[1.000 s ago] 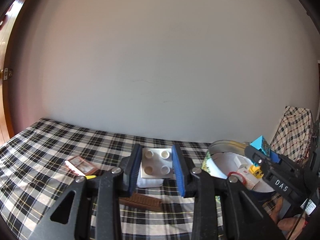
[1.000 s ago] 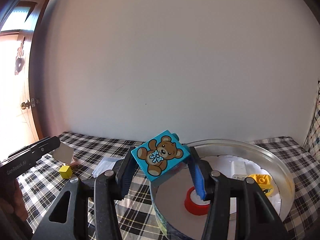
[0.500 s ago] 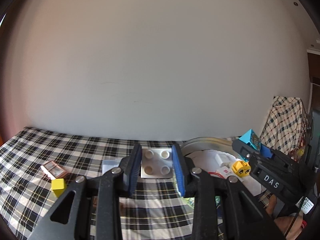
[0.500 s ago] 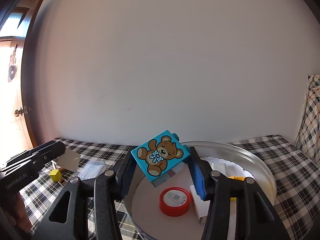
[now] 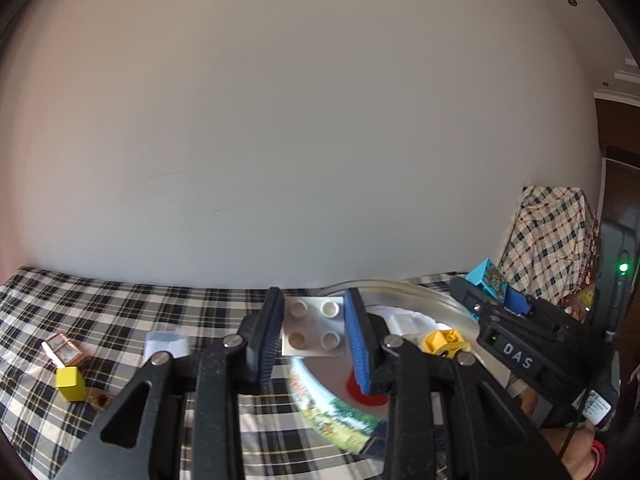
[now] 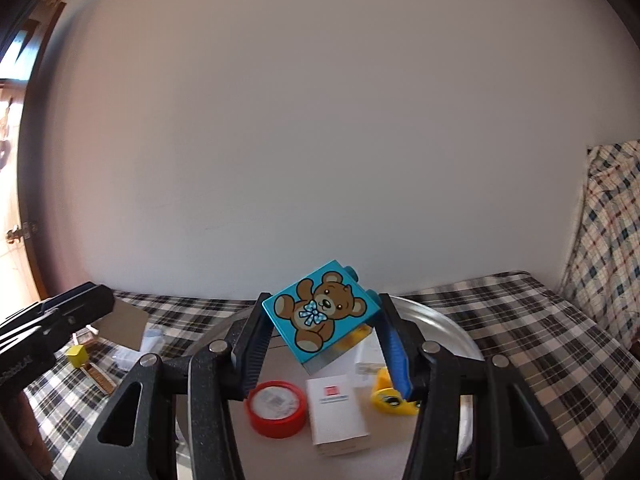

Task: Organize rigid objects
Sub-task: 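Carry moon block with left tool while right tool carries teddy-bear block to tin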

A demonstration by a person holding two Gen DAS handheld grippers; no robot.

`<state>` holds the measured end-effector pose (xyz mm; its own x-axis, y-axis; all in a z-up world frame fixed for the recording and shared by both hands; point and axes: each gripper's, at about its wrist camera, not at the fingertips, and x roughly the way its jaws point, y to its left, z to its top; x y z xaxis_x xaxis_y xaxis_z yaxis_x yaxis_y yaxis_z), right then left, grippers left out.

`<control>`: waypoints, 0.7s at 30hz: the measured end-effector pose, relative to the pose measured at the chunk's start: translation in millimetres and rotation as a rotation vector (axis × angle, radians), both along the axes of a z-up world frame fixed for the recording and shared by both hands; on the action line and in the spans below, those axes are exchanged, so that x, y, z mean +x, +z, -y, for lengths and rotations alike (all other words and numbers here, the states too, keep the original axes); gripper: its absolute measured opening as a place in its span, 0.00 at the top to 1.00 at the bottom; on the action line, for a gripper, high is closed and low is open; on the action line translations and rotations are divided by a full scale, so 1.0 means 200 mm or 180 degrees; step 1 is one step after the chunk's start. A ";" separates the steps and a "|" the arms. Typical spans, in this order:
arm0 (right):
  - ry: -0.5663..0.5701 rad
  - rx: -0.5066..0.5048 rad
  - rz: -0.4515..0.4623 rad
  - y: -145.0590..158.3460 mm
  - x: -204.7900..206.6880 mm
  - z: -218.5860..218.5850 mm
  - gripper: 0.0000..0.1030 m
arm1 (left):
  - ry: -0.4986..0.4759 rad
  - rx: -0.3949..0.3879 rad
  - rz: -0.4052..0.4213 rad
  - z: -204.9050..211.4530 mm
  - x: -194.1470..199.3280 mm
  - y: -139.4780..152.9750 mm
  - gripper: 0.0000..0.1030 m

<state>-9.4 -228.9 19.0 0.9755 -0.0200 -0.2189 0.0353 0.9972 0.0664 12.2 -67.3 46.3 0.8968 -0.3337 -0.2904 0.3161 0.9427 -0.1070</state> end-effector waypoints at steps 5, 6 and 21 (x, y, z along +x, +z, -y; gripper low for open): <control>-0.0159 0.0039 -0.0017 0.01 0.01 0.11 0.48 | -0.0098 0.0040 -0.0002 0.13 0.00 0.00 0.71; -0.0187 0.0052 -0.0020 0.02 0.00 0.15 0.48 | -0.0121 0.0053 -0.0016 0.16 0.00 0.00 0.71; -0.0461 -0.0034 -0.0350 -0.04 0.14 0.37 0.48 | -0.0221 0.0276 -0.0229 0.46 0.17 -0.10 0.71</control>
<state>19.1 -302.3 10.5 0.9325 -0.1614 -0.3231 0.1851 0.9817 0.0437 46.3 -159.7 27.1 0.8482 -0.3652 -0.3836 0.3755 0.9254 -0.0508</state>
